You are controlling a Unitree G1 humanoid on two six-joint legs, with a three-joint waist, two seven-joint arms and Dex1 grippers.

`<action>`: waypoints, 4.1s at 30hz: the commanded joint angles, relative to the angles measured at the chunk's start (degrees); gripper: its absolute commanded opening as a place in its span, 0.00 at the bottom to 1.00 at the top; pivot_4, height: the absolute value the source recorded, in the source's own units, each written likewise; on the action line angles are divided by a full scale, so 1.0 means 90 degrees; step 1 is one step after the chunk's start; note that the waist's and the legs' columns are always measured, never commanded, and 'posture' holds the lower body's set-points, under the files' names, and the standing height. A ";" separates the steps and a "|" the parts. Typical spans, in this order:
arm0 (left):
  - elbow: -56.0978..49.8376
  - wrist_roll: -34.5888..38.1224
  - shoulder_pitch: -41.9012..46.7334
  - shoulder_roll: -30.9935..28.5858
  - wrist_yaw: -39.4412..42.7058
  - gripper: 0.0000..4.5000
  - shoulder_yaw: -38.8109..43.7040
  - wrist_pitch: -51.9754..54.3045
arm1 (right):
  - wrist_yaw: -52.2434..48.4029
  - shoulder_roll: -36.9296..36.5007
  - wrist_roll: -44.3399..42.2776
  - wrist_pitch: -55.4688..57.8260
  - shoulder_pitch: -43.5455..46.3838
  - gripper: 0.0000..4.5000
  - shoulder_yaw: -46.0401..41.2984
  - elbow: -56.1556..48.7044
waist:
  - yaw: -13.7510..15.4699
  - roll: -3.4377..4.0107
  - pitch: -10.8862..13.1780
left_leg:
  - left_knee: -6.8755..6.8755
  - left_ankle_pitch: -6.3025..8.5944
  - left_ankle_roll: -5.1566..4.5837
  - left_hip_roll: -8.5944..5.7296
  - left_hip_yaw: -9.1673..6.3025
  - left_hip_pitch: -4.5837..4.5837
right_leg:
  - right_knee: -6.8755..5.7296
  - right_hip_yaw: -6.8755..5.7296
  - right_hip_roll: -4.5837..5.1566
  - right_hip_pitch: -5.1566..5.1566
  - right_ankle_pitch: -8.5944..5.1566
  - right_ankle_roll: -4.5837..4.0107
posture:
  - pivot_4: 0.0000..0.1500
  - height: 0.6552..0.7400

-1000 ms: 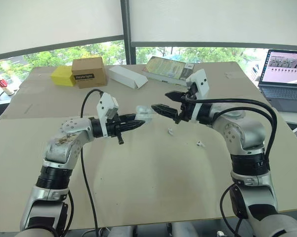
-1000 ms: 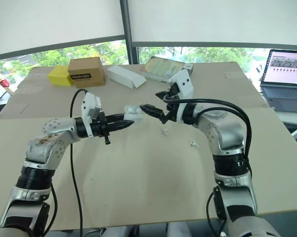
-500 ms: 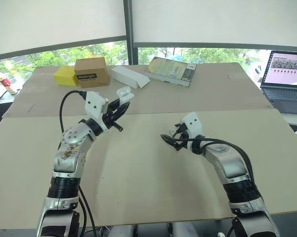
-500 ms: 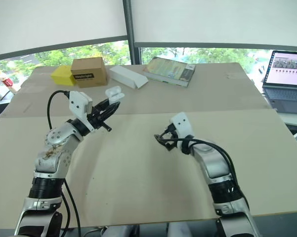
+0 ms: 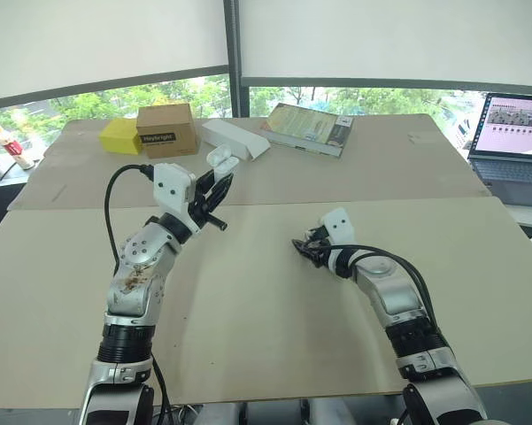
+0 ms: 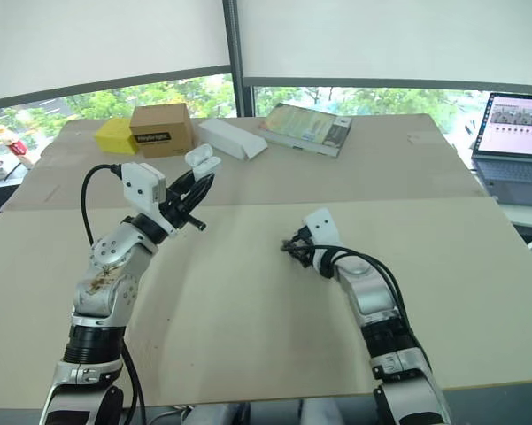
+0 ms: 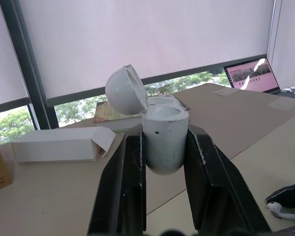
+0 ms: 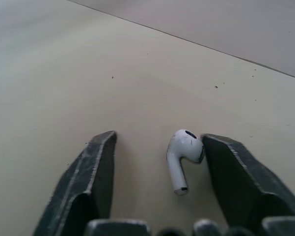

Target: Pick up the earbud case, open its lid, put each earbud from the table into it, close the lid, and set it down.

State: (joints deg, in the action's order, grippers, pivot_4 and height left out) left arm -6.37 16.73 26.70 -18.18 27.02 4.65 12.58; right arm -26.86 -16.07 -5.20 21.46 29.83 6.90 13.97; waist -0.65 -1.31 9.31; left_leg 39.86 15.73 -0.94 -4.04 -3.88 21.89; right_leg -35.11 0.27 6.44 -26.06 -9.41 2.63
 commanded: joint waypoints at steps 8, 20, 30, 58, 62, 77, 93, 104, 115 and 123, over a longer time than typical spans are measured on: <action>-0.0175 -0.0007 0.0171 0.0015 -0.0088 0.12 0.0043 -0.0156 | -0.0811 -0.0804 -0.0192 0.0260 -0.0169 0.07 -0.0224 -0.0595 | 0.0020 0.0000 0.0000 | 0.0000 0.0000 0.0000 -0.0001 0.0000 0.0001 | 0.0001 -0.0001 0.0001 0.0000 0.0000 0.0000 | 1.00 1.00; -0.0201 -0.0174 -0.0120 0.0395 -0.0411 0.12 -0.0038 -0.0593 | -0.5818 -0.5371 -0.0260 -0.0446 -0.0240 0.07 0.0389 -0.0807 | 0.0047 -0.0002 0.0001 | 0.0006 0.0039 -0.0066 0.0001 0.0025 -0.0006 | 0.0025 0.0005 -0.0003 0.0018 0.0004 0.0012 | 1.00 1.00; -0.0593 -0.0282 -0.0594 0.0679 -0.0740 0.12 -0.0161 -0.0624 | -0.5707 -0.5371 0.1211 -0.2599 0.0420 0.07 0.0869 0.2248 | 0.0051 -0.0003 0.0002 | 0.0002 0.0019 -0.0030 0.0011 0.0067 -0.0021 | 0.0022 0.0038 -0.0001 0.0013 0.0004 0.0014 | 1.00 1.00; -0.0744 -0.0252 -0.0734 0.0683 -0.0775 0.12 -0.0223 -0.0498 | -0.6183 -0.5205 0.1574 0.0235 0.0423 0.68 0.0747 0.2169 | 0.0170 -0.0003 0.0001 | 0.0002 0.0064 -0.0098 0.0025 0.0066 -0.0093 | 0.0116 0.0024 0.0000 0.0143 0.0022 0.0049 | 1.00 1.00; -0.0751 -0.0267 -0.0746 0.0687 -0.0809 0.12 -0.0234 -0.0505 | -0.6170 -0.5198 0.1566 0.0494 0.0401 0.68 0.0763 0.2072 | 0.0194 -0.0003 0.0001 | 0.0003 0.0065 -0.0100 0.0022 0.0066 -0.0093 | 0.0116 0.0023 0.0002 0.0142 0.0022 0.0050 | 1.00 1.00; -0.0726 -0.0255 -0.0740 0.0649 -0.0798 0.12 -0.0255 -0.0505 | -0.5992 -0.5226 0.1538 0.0339 -0.0016 0.07 0.0634 0.1751 | 0.0192 -0.0004 0.0001 | 0.0003 0.0064 -0.0098 0.0023 0.0066 -0.0094 | 0.0116 0.0022 0.0000 0.0143 0.0023 0.0050 | 1.00 1.00; -0.0624 -0.0060 -0.0783 0.0559 -0.0307 0.12 -0.0350 -0.0576 | -0.4314 -0.1851 -0.1982 0.3349 0.1326 0.07 -0.1417 -0.2298 | 0.0008 0.0003 -0.0001 | -0.0007 0.0064 -0.0084 0.0048 0.0069 -0.0065 | 0.0103 0.0045 -0.0028 0.0084 0.0030 0.0036 | 1.00 1.00; -0.0366 0.0114 -0.0223 0.0643 0.0080 0.12 -0.0519 -0.0391 | -0.0760 0.1550 -0.2462 0.2821 0.1571 0.07 -0.1571 -0.3343 | 0.0147 0.0005 -0.0002 | 0.0059 0.0048 -0.0058 -0.0012 0.0066 0.0044 | 0.0020 0.0049 0.0014 -0.0019 0.0051 0.0066 | 1.00 1.00; -0.0401 0.0097 -0.0019 0.0625 0.0174 0.12 -0.0592 -0.0290 | -0.0099 0.1690 -0.2389 0.2159 0.1296 0.07 -0.1178 -0.2884 | -0.0054 0.0007 -0.0003 | 0.0003 0.0033 -0.0035 -0.0001 0.0069 0.0016 | 0.0014 0.0050 -0.0005 -0.0021 0.0044 0.0044 | 1.00 1.00; -0.0453 0.0054 -0.0087 0.0627 0.0154 0.12 -0.0661 -0.0350 | 0.0050 0.1623 -0.2488 0.2177 0.1168 0.07 -0.1063 -0.2858 | -0.0050 0.0007 -0.0003 | 0.0004 0.0034 -0.0037 -0.0001 0.0069 0.0015 | 0.0015 0.0050 -0.0004 -0.0020 0.0044 0.0045 | 1.00 1.00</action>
State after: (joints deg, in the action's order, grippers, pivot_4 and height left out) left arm -8.33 17.12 25.32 -12.59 28.29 -1.30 10.38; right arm -26.91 -1.26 -26.34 41.82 40.46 -2.81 -10.66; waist -1.10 -1.25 9.28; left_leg 39.90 16.04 -1.27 -4.05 -3.26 22.03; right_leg -34.97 0.72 6.40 -26.24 -9.02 3.04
